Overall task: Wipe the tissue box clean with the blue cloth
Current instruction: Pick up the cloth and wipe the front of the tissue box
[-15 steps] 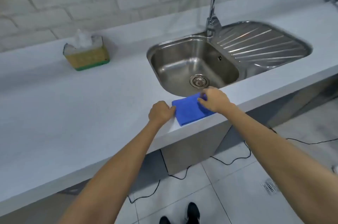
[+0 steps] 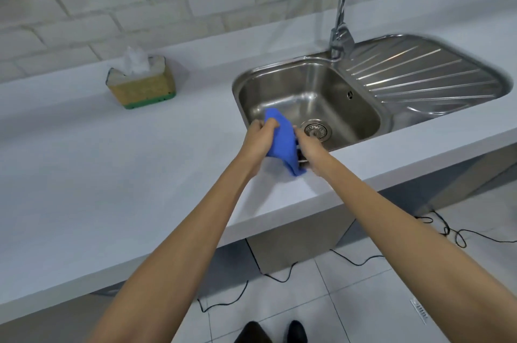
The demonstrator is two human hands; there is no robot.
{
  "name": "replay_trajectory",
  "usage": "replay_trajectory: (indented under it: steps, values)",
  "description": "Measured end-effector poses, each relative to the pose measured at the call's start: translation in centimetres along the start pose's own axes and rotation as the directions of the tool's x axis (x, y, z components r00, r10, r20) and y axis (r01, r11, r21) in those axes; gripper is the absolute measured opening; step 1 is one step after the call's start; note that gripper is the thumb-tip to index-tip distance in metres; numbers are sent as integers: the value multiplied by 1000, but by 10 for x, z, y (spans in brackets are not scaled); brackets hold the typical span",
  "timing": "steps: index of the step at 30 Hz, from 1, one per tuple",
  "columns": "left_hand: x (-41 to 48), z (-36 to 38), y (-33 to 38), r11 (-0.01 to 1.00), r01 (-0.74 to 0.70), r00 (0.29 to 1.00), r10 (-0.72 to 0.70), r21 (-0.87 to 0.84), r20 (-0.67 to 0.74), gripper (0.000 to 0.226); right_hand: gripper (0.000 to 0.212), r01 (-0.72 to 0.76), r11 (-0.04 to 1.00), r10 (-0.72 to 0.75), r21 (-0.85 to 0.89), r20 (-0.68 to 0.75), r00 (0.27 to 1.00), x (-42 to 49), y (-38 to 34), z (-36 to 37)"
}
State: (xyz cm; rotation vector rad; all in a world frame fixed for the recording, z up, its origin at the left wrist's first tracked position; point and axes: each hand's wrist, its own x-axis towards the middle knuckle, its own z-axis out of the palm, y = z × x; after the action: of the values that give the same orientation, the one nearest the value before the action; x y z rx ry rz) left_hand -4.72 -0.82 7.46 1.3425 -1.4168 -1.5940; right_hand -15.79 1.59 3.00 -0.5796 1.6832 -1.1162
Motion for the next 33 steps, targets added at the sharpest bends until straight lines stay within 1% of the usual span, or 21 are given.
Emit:
replay_trajectory:
  steps: [1, 3, 5, 7, 8, 9, 10, 11, 12, 13, 14, 15, 16, 17, 18, 20, 23, 26, 27, 30, 33]
  values:
    - [1, -4, 9, 1000, -21, 1000, 21, -8, 8, 9, 39, -71, 972, 48, 224, 109, 993, -1, -6, 9]
    - [5, -19, 23, 999, -44, 999, 44, -5, -11, 13, 42, -170, 852, 31, 494, 277, 960, 2, -18, 29]
    - [17, -44, 28, 996, -90, 992, 91, 14, -92, 13, 54, -219, 760, -5, 612, 343, 939, 8, -31, 49]
    - [29, -72, 26, 981, -156, 954, 179, 112, -241, 15, 63, -256, 726, -35, 638, 406, 913, 15, -45, 70]
    - [34, -87, 22, 972, -174, 924, 216, 156, -314, 14, 60, -258, 740, -43, 621, 427, 903, 20, -52, 81]
    - [40, -103, 18, 970, -173, 902, 225, 169, -368, 12, 51, -250, 767, -47, 590, 441, 897, 24, -59, 93]
    - [45, -118, 12, 978, -157, 900, 200, 139, -388, 13, 39, -232, 797, -54, 557, 449, 892, 29, -66, 106]
    - [51, -134, 8, 991, -127, 921, 136, 51, -366, 16, 29, -219, 822, -58, 526, 461, 886, 34, -73, 121]
    - [56, -150, 4, 992, -75, 956, 42, -103, -291, 18, 23, -216, 844, -52, 491, 477, 878, 39, -80, 136]
    - [60, -164, 1, 958, -9, 983, -44, -286, -178, 19, 22, -221, 867, -37, 447, 498, 866, 44, -86, 151]
    - [64, -178, -1, 889, 48, 992, -95, -455, -79, 21, 24, -213, 899, -19, 382, 520, 854, 49, -93, 167]
    - [69, -192, -4, 817, 88, 993, -121, -570, -20, 24, 27, -175, 942, -4, 286, 533, 846, 53, -99, 183]
    - [74, -205, -8, 775, 109, 991, -133, -622, 7, 26, 30, -88, 984, -9, 157, 530, 848, 58, -104, 198]
    - [81, -219, -12, 767, 118, 989, -148, -631, 5, 28, 33, 32, 999, -38, 20, 516, 856, 63, -109, 212]
    - [86, -233, -15, 775, 126, 986, -165, -619, -6, 28, 36, 149, 984, -83, -94, 503, 860, 70, -114, 224]
    - [98, -262, -20, 787, 129, 974, -215, -603, -73, 23, 38, 272, 944, -159, -188, 464, 871, 89, -120, 241]
    - [120, -315, -26, 835, 43, 909, -261, -549, -326, 22, 35, 330, 929, -263, -166, 330, 906, 131, -128, 253]
    - [147, -365, -27, 915, -71, 802, -184, -398, -568, 33, 38, 398, 893, -326, -209, 307, 894, 169, -139, 264]
    - [157, -379, -25, 936, -91, 763, -154, -340, -628, 31, 41, 404, 886, -329, -226, 308, 893, 179, -143, 269]
    - [191, -408, -22, 973, -95, 696, -85, -209, -713, 19, 47, 414, 863, -315, -289, 334, 889, 202, -149, 287]
    - [226, -419, -23, 992, -51, 695, -48, -115, -718, 25, 52, 430, 840, -311, -331, 357, 881, 216, -149, 304]
